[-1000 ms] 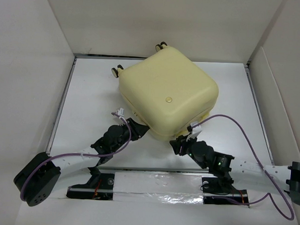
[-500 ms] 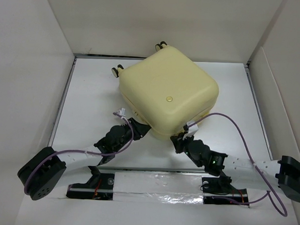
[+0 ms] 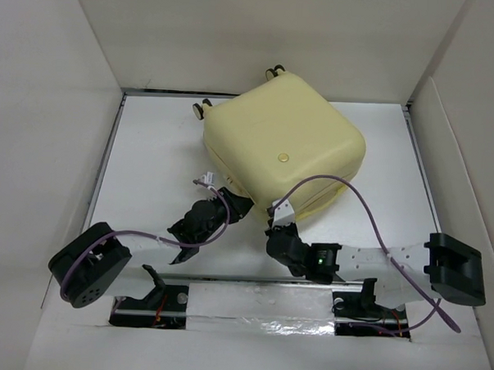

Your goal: Pack the luggage

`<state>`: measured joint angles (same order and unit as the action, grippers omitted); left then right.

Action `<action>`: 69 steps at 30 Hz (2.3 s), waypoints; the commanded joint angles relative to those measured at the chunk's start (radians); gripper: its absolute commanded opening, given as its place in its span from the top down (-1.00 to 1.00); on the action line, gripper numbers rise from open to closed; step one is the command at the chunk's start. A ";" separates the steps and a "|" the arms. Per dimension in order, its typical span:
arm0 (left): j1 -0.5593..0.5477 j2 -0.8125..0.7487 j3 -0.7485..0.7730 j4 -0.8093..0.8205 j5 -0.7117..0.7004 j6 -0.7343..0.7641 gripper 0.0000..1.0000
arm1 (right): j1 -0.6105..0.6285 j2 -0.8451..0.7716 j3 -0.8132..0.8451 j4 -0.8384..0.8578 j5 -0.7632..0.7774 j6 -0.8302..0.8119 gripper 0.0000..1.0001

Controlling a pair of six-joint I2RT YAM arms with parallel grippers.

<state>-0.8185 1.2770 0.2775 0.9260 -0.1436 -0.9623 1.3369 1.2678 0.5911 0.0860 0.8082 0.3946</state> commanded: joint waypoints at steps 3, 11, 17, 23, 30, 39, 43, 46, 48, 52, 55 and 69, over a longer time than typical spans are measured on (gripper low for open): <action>-0.047 0.084 0.080 0.088 0.055 0.016 0.58 | 0.091 0.051 0.168 0.253 -0.199 0.052 1.00; 0.099 -0.135 0.003 -0.025 0.047 0.027 -0.26 | 0.044 -0.065 -0.052 0.463 -0.233 0.102 1.00; 0.330 -0.369 0.121 -0.337 -0.034 0.020 -0.80 | 0.064 -0.208 -0.171 0.381 -0.280 0.168 1.00; 0.562 -0.193 0.393 -0.480 0.065 -0.009 -0.98 | 0.064 -0.314 -0.188 0.275 -0.287 0.150 1.00; 0.691 0.229 0.701 -0.504 0.309 -0.024 -0.98 | 0.073 -0.341 -0.185 0.250 -0.330 0.127 1.00; 0.700 0.429 0.847 -0.391 0.467 -0.075 -0.98 | 0.073 -0.334 -0.195 0.258 -0.353 0.119 1.00; 0.700 0.487 0.829 -0.265 0.516 -0.167 -0.98 | 0.073 -0.335 -0.203 0.267 -0.354 0.121 1.00; 0.700 0.525 0.819 -0.167 0.532 -0.237 -0.97 | 0.073 -0.335 -0.203 0.265 -0.354 0.119 1.00; 0.700 0.551 0.819 -0.118 0.539 -0.280 -0.94 | 0.073 -0.335 -0.203 0.265 -0.354 0.119 1.00; 0.700 0.576 0.783 0.008 0.541 -0.375 -0.72 | 0.073 -0.331 -0.201 0.265 -0.350 0.121 1.00; 0.700 0.587 0.770 0.083 0.521 -0.430 -0.54 | 0.073 -0.326 -0.201 0.270 -0.348 0.122 1.00; 0.743 0.509 0.591 0.324 0.435 -0.416 1.00 | 0.000 -0.387 -0.197 0.265 -0.392 0.105 1.00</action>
<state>-0.1093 1.9018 0.9360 1.0893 0.3035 -1.4548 1.3624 0.9382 0.3630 0.2008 0.4953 0.5079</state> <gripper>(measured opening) 0.571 0.020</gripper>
